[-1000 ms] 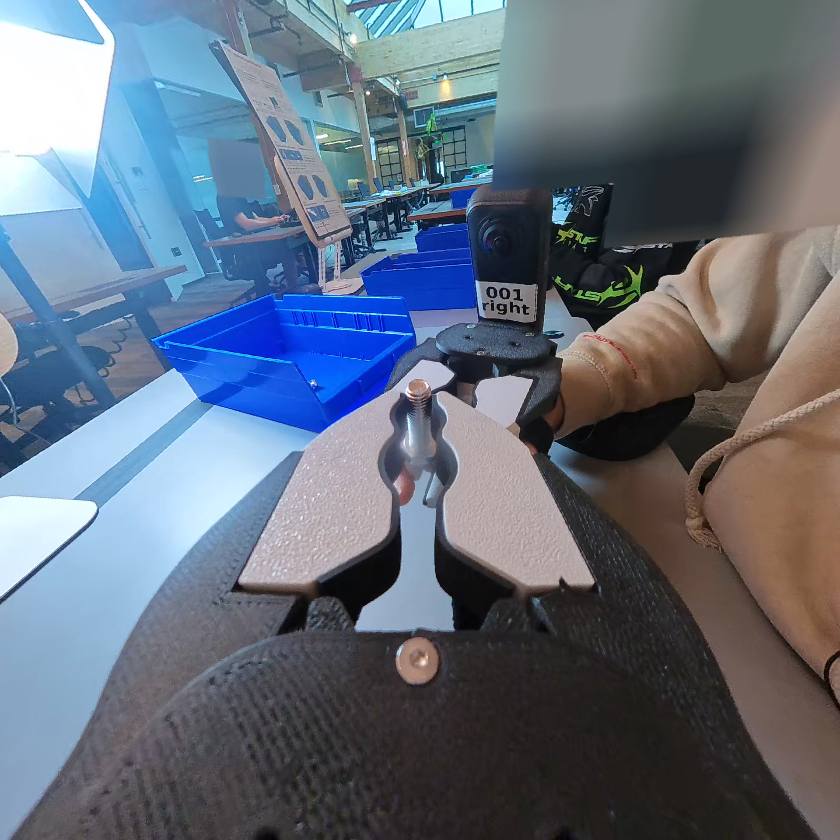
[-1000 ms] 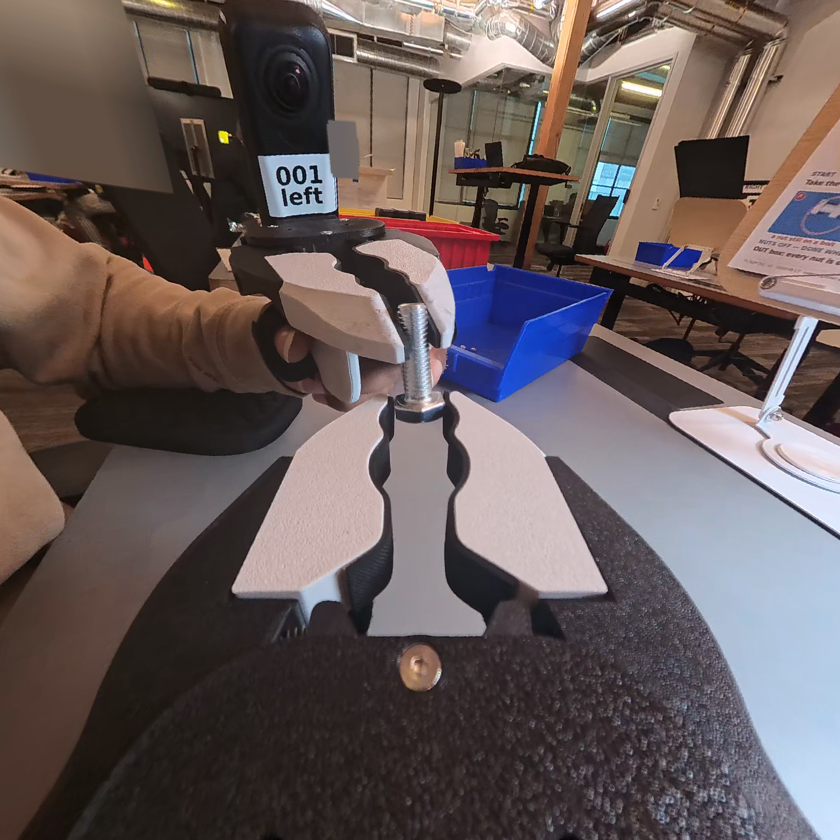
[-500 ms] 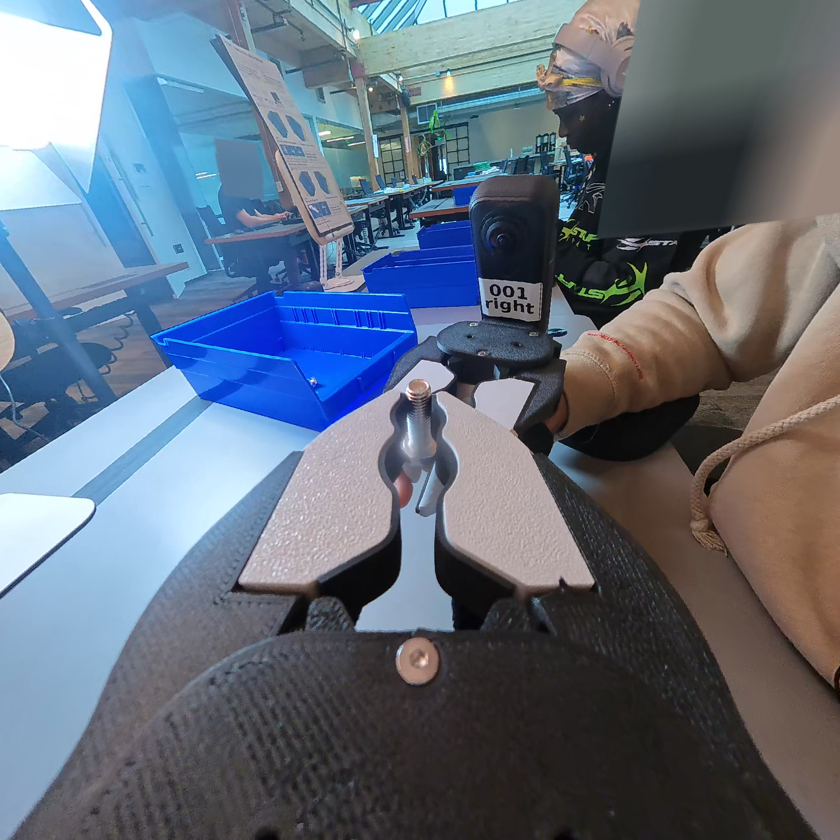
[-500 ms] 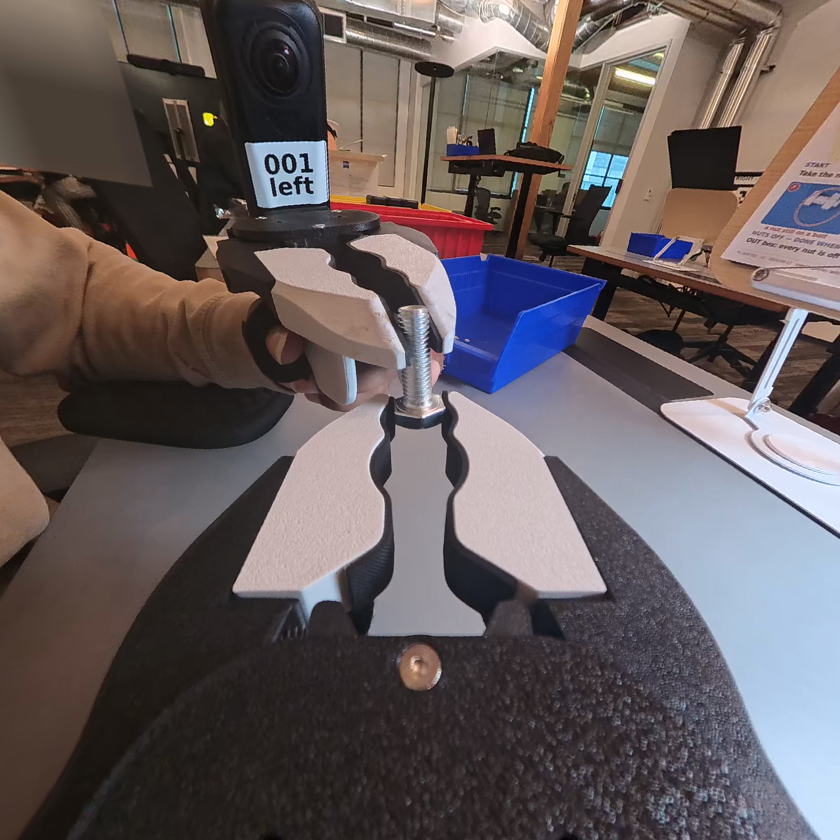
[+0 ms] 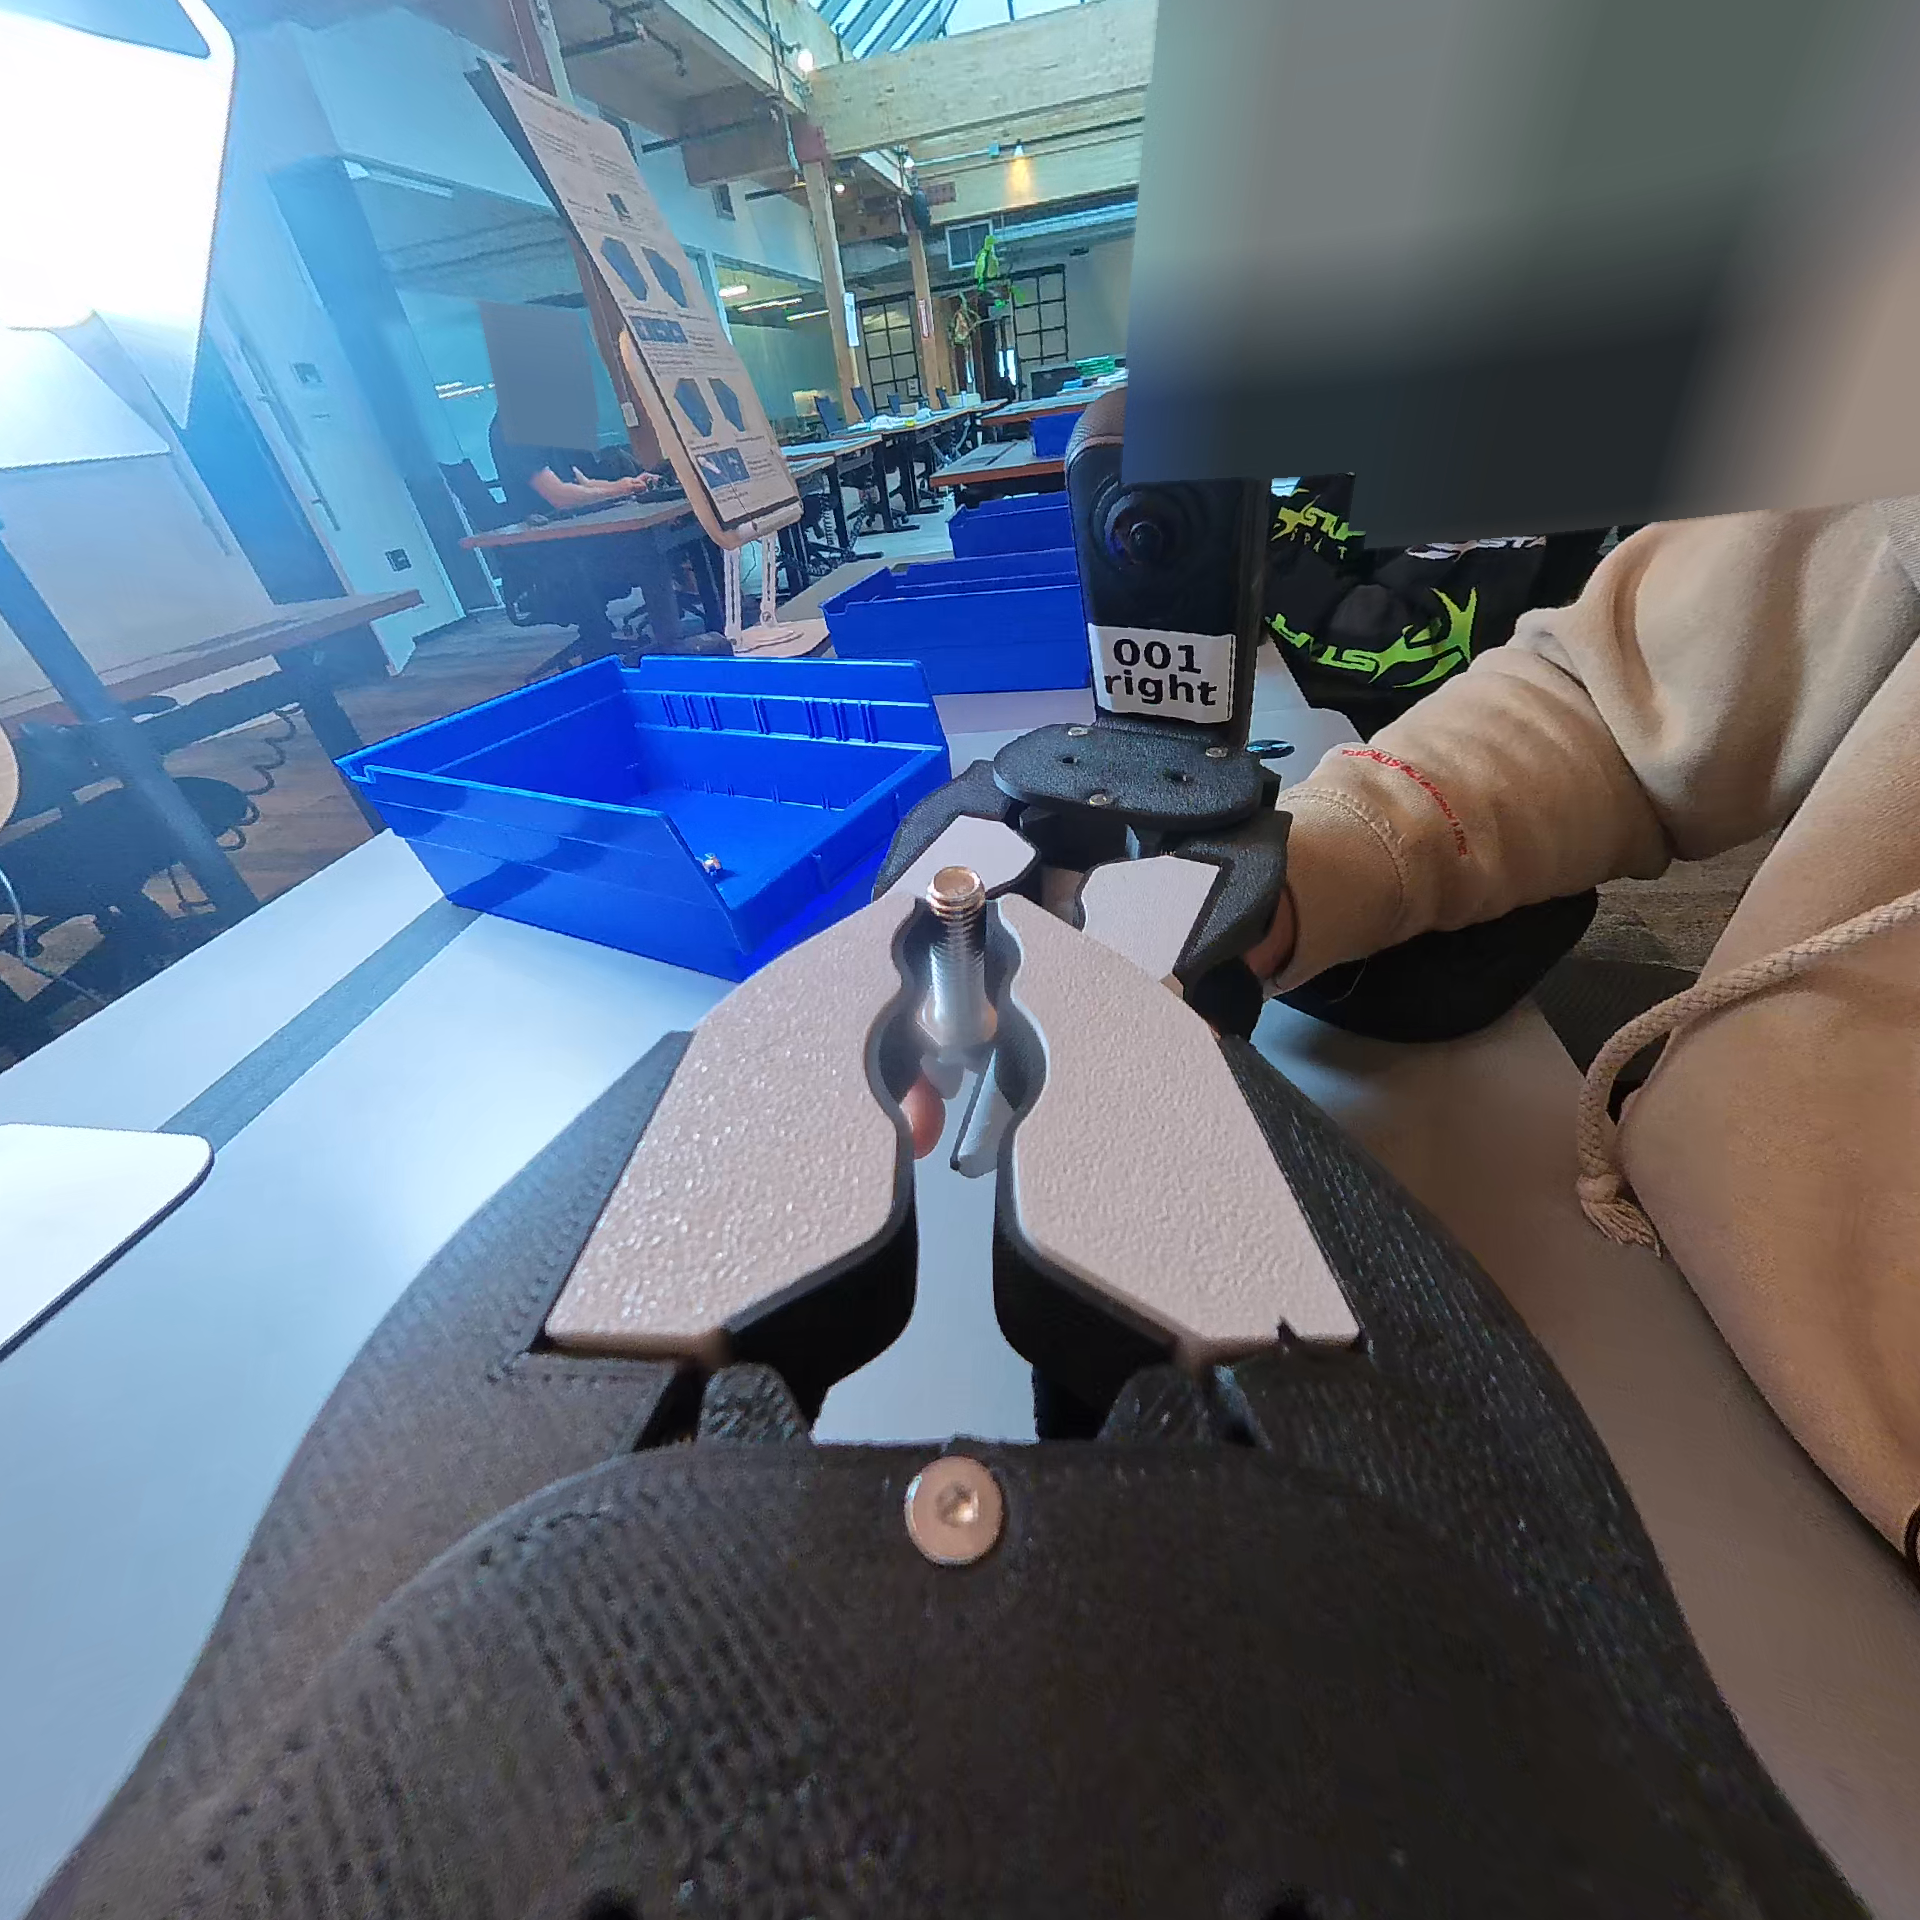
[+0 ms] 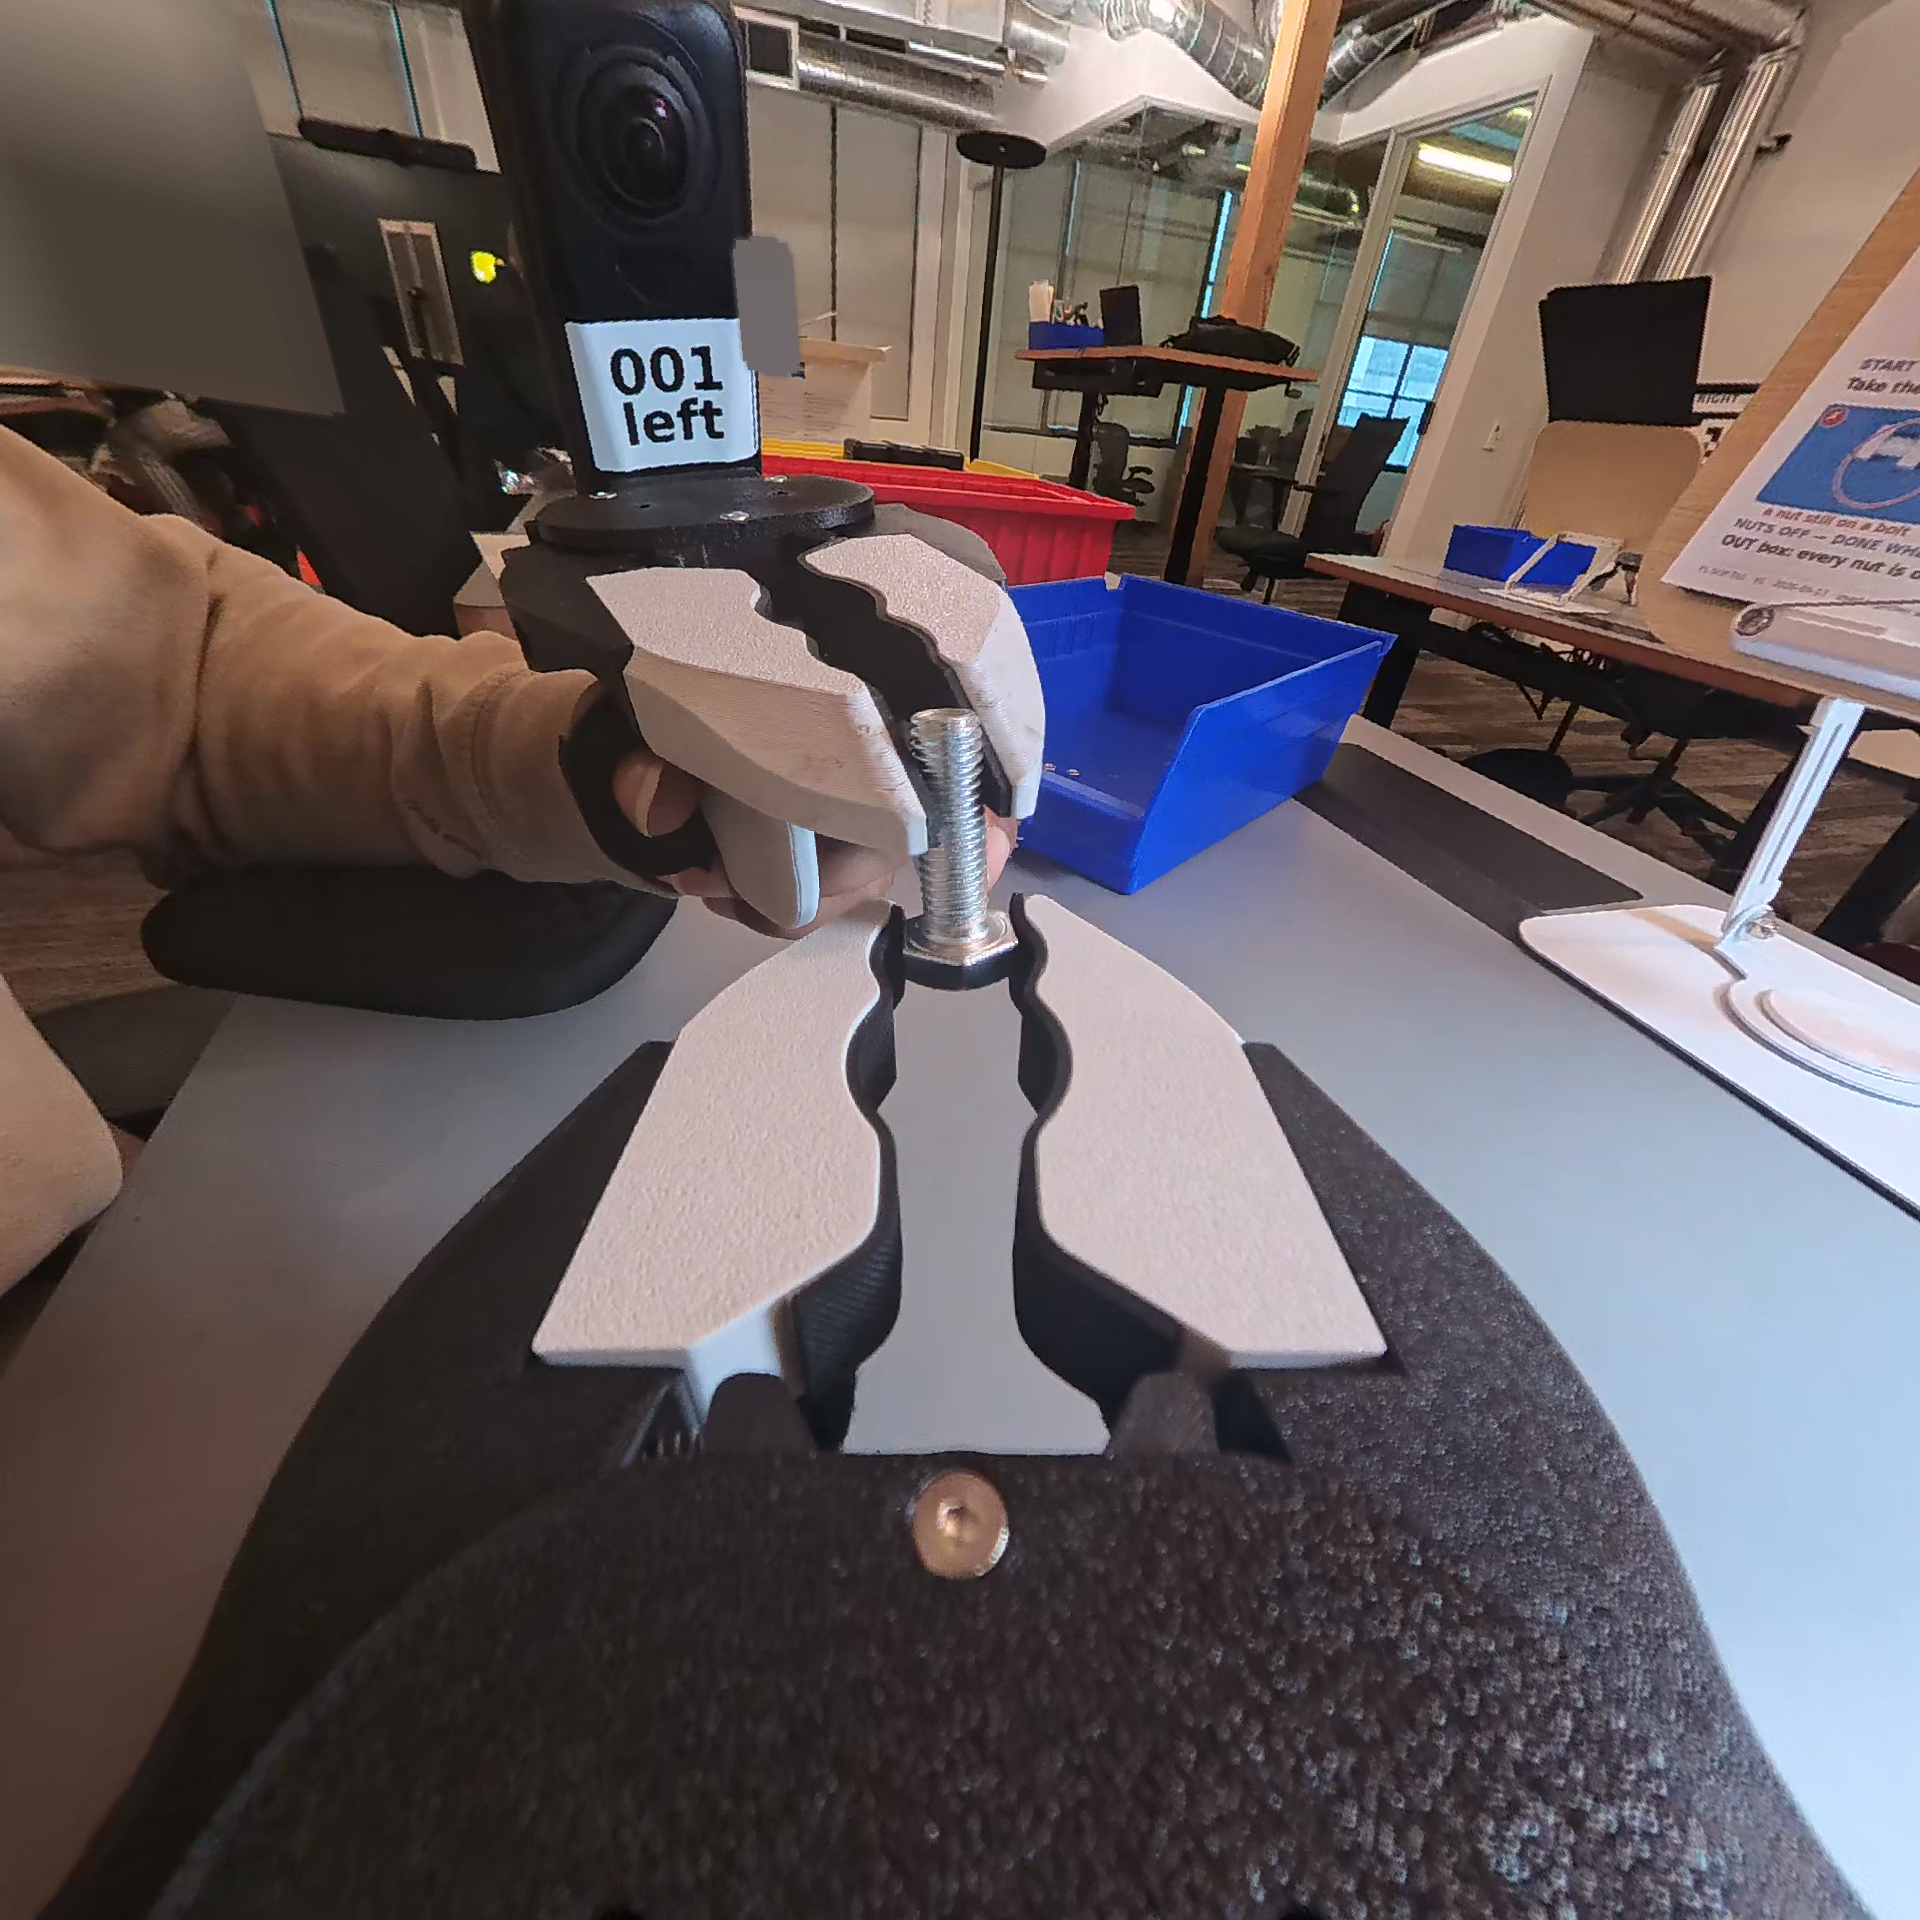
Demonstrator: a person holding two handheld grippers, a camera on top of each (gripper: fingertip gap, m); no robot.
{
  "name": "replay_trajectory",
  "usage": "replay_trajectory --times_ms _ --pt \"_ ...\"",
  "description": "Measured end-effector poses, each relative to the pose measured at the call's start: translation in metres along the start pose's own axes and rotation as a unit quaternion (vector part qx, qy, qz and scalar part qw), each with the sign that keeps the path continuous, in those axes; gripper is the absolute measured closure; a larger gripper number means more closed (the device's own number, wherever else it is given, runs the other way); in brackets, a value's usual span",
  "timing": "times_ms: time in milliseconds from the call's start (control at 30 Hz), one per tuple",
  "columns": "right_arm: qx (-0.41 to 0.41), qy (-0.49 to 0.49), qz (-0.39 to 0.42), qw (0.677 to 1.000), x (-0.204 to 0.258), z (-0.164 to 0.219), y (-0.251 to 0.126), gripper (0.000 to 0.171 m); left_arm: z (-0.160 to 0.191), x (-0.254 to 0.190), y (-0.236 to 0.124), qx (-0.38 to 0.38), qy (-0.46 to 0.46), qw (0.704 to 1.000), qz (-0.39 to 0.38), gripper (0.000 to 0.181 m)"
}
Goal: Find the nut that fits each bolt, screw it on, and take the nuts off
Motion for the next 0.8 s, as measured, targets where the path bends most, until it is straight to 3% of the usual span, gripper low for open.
replay_trajectory --times_ms 433,533,667,800 --pt "0.012 0.012 -0.005 1.000 0.000 0.001 0.001 0.153 0.000 0.002 -0.001 0.006 -0.017 1.000 0.007 0.171" --pt "0.014 0.026 0.009 1.000 -0.005 0.002 -0.001 0.153 -0.008 0.007 -0.005 -0.008 -0.032 0.999 0.004 0.157" --pt "0.017 0.047 0.023 0.999 -0.013 0.001 -0.006 0.153 -0.032 0.034 -0.028 -0.024 -0.010 0.998 -0.065 0.156" --pt "0.019 0.048 0.031 0.998 -0.017 -0.001 -0.009 0.153 -0.064 0.089 -0.077 0.027 0.042 0.972 -0.231 0.159"
Point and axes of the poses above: each gripper's, where its closed fingertips meet, y out along the fingers, z out of its underside, x = y × z across the jaws, the point moved 8 cm from there along -y, back along the fingers, and after that the axes turned 14 degrees about -x, right-handed, at the moved point
